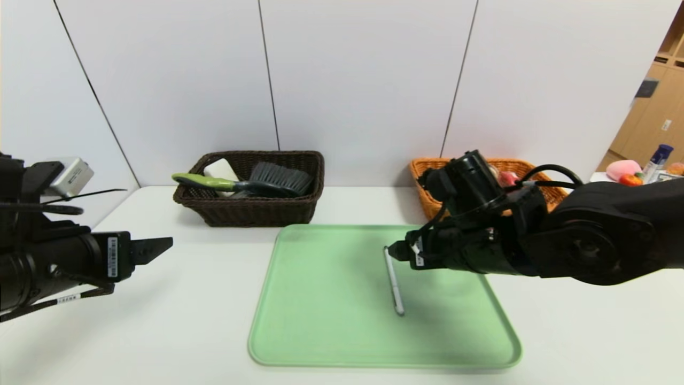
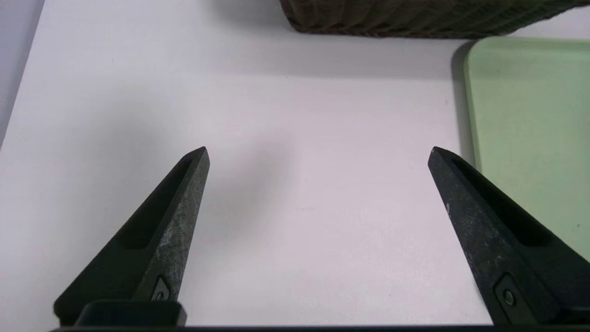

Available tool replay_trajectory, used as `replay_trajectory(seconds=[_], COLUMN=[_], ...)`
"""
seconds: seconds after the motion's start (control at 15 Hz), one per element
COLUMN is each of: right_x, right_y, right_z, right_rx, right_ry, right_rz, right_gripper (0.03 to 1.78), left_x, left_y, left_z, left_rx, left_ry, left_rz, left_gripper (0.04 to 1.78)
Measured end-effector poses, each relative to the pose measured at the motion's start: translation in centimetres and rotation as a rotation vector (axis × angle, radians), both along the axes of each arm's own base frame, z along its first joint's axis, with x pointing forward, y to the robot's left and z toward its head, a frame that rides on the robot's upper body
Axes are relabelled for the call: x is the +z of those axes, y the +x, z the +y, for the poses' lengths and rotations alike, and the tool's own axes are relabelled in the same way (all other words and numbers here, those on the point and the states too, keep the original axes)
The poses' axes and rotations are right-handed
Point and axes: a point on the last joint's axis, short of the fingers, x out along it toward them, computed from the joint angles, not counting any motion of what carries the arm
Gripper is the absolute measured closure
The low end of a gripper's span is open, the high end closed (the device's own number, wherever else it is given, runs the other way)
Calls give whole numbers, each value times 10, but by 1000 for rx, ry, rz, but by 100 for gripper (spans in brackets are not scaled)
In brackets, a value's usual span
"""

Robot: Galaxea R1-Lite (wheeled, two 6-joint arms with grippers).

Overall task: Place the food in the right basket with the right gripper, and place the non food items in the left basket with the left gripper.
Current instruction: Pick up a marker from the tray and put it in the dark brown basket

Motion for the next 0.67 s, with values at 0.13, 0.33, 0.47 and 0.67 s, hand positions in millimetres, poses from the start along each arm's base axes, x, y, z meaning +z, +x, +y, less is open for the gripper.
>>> replay_trajectory(seconds=[0.13,0.33,0.47,0.67], right_x=[-10,-31,-44,-54], right_y=[11,13,14,15], right_z=[18,44,53,56], right_rx=[-9,12,18,15], right_ry=[-21,-104,-134,-144], right_rz=[45,88,100,113], right_gripper=[10,10,10,10], left_x=[-8,-13,-14,-12], left_y=[-14,-24,-26,-27], left_z=[2,4,4,5], left_rx=[3,8,10,9], left_ry=[-3,-5,-10,-13], left_rz=[-7,-6,-17,-33], left_gripper=[14,13,13,13])
